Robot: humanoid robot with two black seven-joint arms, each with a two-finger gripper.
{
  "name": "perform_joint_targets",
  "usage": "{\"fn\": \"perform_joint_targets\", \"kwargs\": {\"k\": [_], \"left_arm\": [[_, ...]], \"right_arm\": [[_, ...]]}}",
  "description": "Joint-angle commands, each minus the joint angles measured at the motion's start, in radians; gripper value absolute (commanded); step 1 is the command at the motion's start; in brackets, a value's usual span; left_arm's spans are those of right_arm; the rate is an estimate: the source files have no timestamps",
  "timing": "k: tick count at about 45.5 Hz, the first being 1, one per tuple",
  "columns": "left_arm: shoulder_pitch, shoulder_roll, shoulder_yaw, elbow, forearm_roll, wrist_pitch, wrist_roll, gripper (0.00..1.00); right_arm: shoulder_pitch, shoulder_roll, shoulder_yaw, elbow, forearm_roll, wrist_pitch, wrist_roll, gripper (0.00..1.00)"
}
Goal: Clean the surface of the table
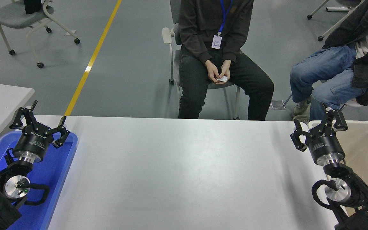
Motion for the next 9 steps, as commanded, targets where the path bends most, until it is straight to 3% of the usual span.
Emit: {"fn": "perform_joint_targets", "kwargs": {"k": [1, 9], "left_arm": [[0.0, 0.0, 0.0, 0.0, 0.0, -0.001, 0.0, 1.0], [0.0, 0.0, 0.0, 0.0, 0.0, -0.001, 0.0, 1.0]], "right_arm": [[-0.001, -0.006, -0.011, 0.0, -0.001, 0.001, 0.024, 0.99], [0.0, -0.005, -0.013, -0.002, -0.001, 0.001, 0.031, 0.99]]}}
